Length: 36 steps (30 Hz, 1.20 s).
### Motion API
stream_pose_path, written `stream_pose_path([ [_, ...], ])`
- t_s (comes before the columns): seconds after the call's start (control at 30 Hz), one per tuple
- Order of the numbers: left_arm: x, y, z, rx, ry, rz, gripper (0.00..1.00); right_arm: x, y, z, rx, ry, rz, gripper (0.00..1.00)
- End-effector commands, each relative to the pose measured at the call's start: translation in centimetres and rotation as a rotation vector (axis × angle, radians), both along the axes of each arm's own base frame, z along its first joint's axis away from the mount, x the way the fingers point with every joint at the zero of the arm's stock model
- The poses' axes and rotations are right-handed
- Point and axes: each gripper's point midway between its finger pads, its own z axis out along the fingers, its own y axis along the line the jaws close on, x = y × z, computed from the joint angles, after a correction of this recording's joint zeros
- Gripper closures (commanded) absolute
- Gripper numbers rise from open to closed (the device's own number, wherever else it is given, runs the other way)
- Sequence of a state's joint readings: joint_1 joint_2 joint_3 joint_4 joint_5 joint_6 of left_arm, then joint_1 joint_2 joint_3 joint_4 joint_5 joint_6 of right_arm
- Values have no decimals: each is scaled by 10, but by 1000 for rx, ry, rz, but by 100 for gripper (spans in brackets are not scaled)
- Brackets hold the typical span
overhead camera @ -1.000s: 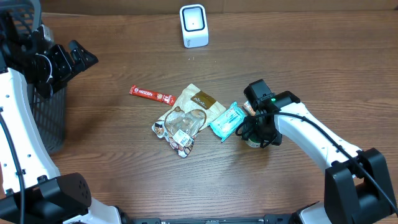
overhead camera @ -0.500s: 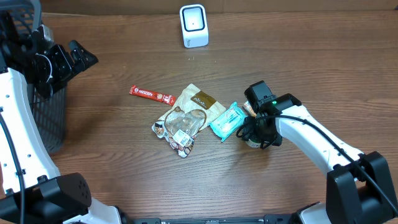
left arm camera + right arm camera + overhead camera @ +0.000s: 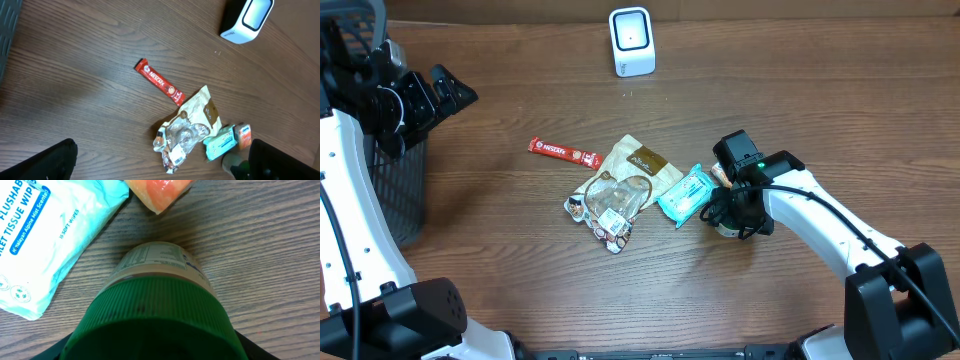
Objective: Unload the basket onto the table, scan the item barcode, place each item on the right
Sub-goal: 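Hold the green-lidded jar steady in the right gripper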
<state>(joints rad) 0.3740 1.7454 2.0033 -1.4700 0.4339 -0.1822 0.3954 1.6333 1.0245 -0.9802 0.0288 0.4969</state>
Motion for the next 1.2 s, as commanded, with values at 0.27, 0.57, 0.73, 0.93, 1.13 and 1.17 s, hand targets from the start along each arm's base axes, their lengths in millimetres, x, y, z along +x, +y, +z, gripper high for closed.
stream_pose_path([
  [0.27, 1, -1, -3, -7, 9, 4, 0, -13, -3, -15, -13, 52, -2, 30],
  [0.57, 1, -1, -3, -7, 10, 3, 0, -13, -3, -14, -13, 52, -2, 47],
  [0.73, 1, -1, -3, -7, 10, 3, 0, -15, 2, -14, 18, 66, -1, 76],
  [0.93, 1, -1, -3, -7, 9, 3, 0, -11, 4, -3, 18, 65, -1, 95],
  [1.13, 1, -1, -3, -7, 9, 4, 0, -4, 7, 14, 19, 61, -1, 96],
  [1.17, 1, -1, -3, -7, 10, 3, 0, -4, 7, 15, 18, 63, -1, 96],
])
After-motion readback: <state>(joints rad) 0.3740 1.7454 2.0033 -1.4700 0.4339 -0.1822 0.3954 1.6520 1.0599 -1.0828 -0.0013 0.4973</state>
